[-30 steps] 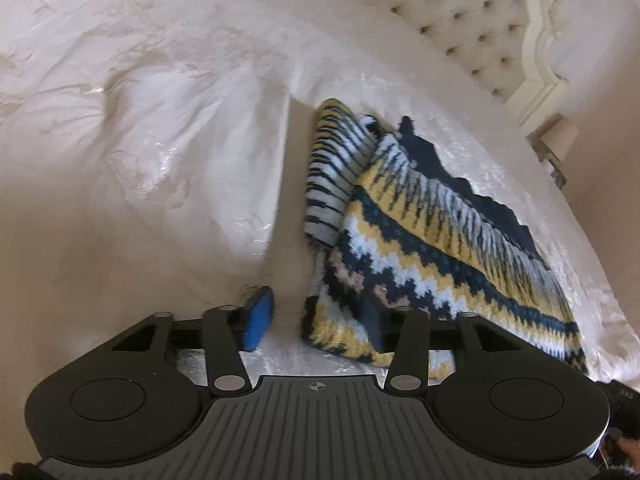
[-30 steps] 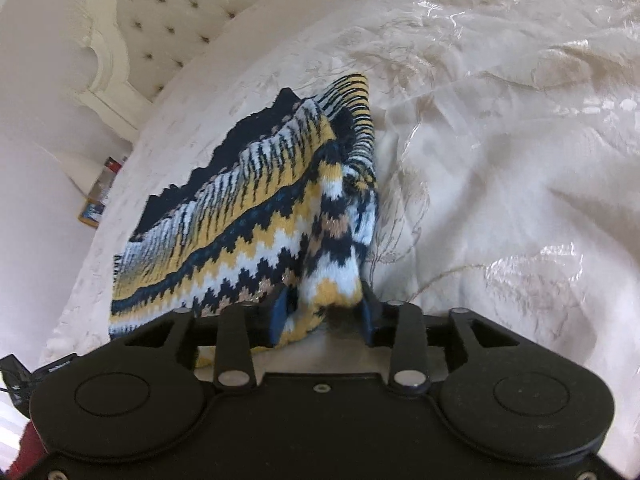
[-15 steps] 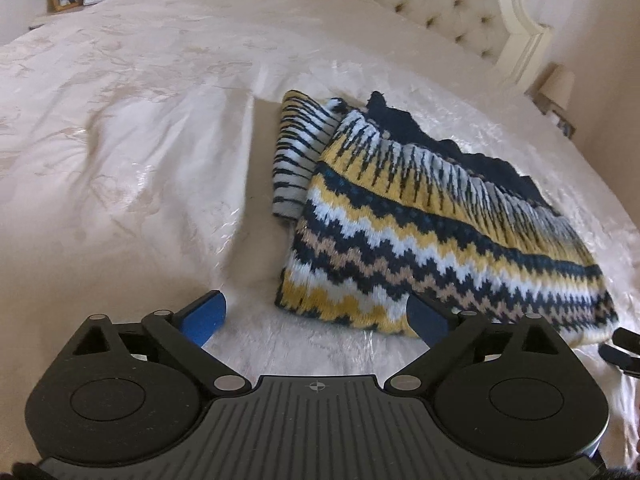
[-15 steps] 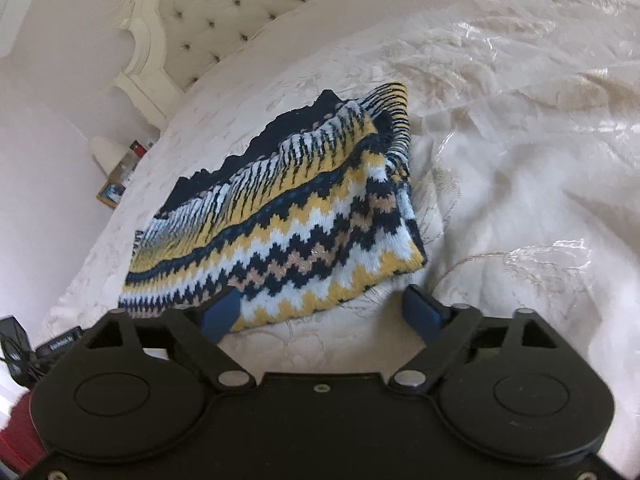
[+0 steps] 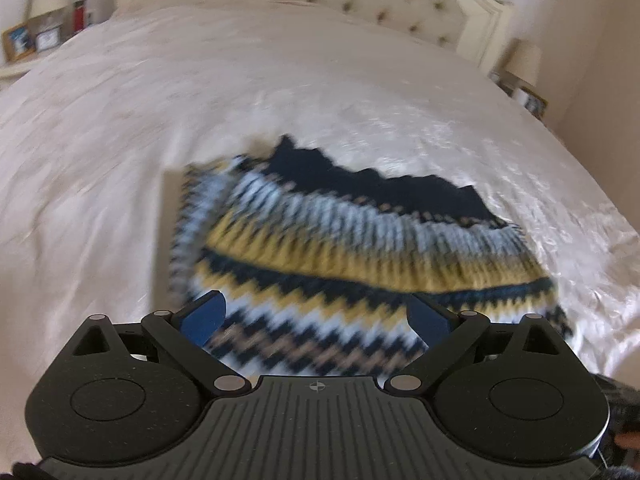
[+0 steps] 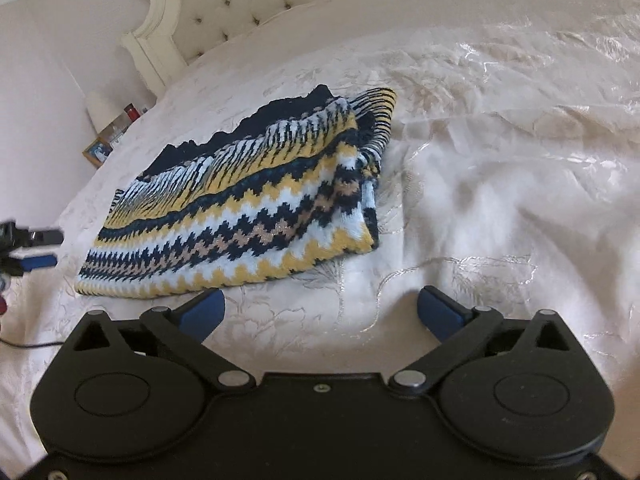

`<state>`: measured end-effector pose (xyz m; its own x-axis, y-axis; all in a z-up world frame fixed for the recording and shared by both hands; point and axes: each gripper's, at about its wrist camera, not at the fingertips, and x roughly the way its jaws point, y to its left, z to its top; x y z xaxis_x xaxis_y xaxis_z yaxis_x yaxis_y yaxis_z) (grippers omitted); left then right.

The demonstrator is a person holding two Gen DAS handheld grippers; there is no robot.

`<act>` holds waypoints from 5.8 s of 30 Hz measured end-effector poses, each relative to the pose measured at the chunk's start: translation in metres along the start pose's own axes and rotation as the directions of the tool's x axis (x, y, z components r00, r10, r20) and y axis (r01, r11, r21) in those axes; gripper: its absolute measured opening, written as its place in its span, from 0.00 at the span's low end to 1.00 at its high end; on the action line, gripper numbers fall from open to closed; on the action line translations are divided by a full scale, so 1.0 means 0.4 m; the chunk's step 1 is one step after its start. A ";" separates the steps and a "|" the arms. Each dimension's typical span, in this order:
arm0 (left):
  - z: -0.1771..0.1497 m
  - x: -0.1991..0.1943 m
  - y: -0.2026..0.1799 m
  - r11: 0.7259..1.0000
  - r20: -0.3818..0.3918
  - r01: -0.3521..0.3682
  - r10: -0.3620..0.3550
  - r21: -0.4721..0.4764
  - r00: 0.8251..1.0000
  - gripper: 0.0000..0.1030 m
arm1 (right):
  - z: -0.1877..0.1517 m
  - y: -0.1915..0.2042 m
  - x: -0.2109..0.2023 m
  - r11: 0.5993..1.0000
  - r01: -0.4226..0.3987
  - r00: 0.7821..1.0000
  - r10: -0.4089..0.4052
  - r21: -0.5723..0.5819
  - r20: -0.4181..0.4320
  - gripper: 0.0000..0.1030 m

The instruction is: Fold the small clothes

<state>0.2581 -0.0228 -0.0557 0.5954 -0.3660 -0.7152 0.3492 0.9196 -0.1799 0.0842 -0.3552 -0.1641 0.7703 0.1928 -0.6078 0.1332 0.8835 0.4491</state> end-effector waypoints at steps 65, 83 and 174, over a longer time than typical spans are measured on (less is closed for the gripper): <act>0.053 0.310 -0.131 0.986 -0.179 -0.093 0.117 0.135 0.977 0.98 | 0.290 -0.066 0.264 0.965 -0.177 0.965 0.209 0.195 -0.157 0.37; -0.041 0.013 0.292 0.962 -0.016 -0.269 0.269 -0.053 0.963 0.92 | 0.318 0.090 0.225 0.998 0.049 0.987 -0.041 0.045 -0.157 0.35; -0.071 0.112 0.313 0.934 -0.040 0.173 -0.195 -0.312 0.980 0.92 | 0.286 0.270 0.418 0.954 -0.295 0.954 0.297 0.062 -0.039 1.00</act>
<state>0.3080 0.0799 -0.1295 0.4859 -0.5326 -0.6930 0.2036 0.8401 -0.5028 0.2986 -0.2764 -0.1423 0.7504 0.4630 -0.4718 -0.0613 0.7594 0.6477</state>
